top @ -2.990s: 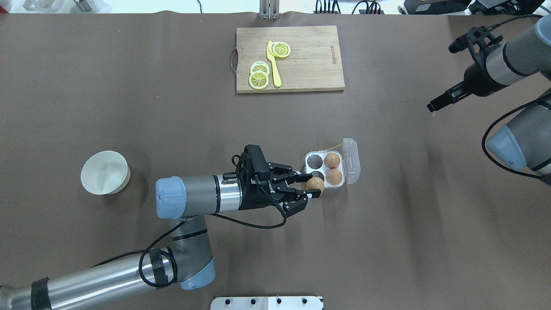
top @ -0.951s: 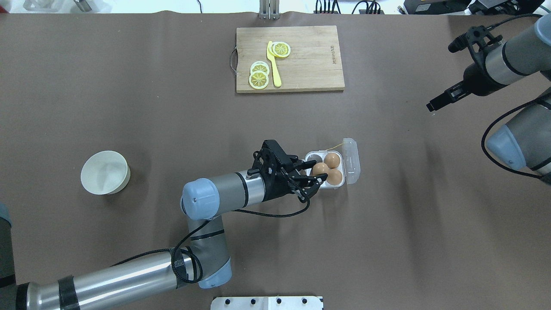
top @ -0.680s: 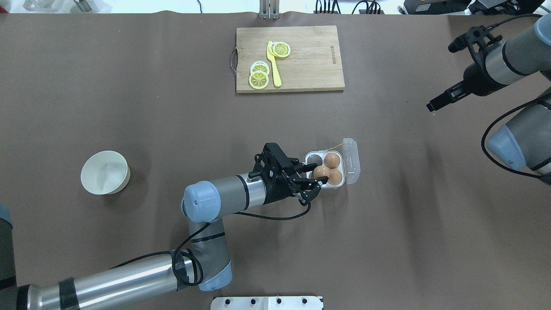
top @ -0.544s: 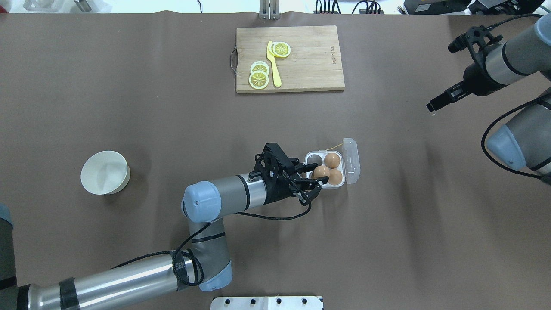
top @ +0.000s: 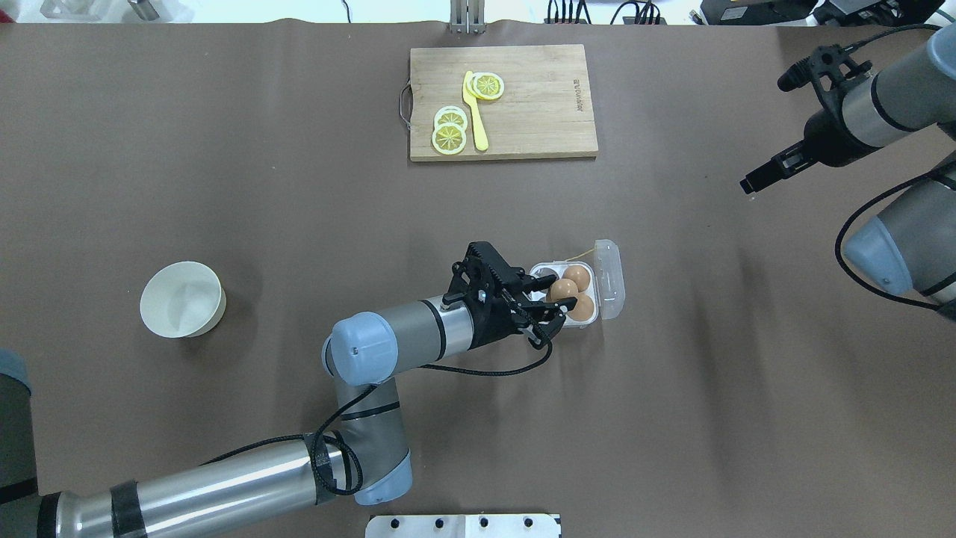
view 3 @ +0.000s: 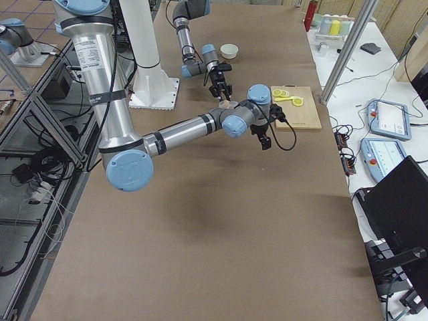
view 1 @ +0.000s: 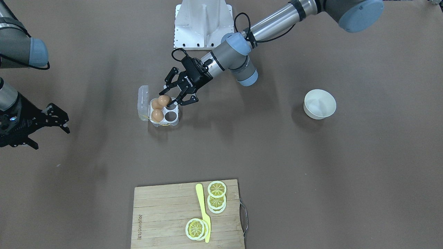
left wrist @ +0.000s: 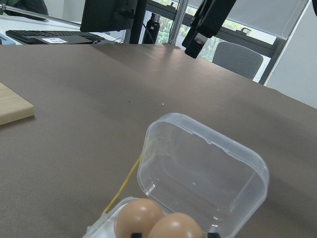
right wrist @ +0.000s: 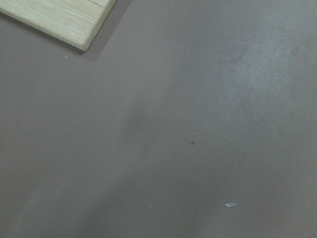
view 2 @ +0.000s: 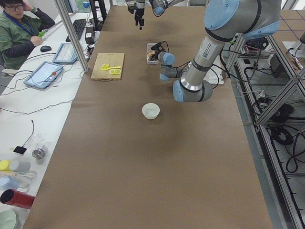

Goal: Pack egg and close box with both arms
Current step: 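Lower the egg into the empty slot and open the left gripper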

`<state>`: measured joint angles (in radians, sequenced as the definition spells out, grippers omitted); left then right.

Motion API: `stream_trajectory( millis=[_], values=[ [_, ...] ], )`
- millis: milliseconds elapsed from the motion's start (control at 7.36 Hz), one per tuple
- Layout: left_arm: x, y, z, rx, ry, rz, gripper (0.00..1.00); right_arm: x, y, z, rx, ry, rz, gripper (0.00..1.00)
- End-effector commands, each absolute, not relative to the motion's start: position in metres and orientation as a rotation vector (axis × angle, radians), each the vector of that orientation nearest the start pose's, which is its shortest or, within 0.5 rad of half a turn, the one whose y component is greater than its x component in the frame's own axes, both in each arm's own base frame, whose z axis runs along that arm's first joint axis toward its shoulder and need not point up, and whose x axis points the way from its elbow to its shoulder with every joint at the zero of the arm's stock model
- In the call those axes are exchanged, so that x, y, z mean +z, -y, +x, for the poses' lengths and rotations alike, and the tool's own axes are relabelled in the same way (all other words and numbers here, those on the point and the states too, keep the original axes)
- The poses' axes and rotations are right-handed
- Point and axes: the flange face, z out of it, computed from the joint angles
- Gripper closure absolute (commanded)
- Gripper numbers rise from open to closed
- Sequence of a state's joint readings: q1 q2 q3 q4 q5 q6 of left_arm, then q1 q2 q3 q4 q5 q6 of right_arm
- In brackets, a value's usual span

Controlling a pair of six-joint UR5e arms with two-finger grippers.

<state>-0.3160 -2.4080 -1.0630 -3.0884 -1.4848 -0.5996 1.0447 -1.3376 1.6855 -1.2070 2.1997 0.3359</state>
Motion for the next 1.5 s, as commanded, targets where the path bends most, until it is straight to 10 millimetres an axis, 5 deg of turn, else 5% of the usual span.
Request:
stream_trajectory(
  millis=[0,272,544,1359],
  values=[
    [0.2027,0.3695,0.6733,0.378,-1.446,1.162,1.00,0.4386,0.5522,-0.2343,-0.400,0.838,0.375,0.00],
    [0.2037,0.3693,0.6730,0.378,-1.449,1.161,0.92,0.4387,0.5523,-0.2342,-0.400,0.837,0.376,0.00],
    [0.2013,0.3668,0.6722,0.346,-1.481,1.133,0.60,0.4387,0.5523,-0.2342,-0.400,0.837,0.376,0.00],
    [0.1985,0.3642,0.6717,0.346,-1.490,1.134,0.29,0.4381,0.5521,-0.2341,-0.400,0.837,0.376,0.00]
  ],
)
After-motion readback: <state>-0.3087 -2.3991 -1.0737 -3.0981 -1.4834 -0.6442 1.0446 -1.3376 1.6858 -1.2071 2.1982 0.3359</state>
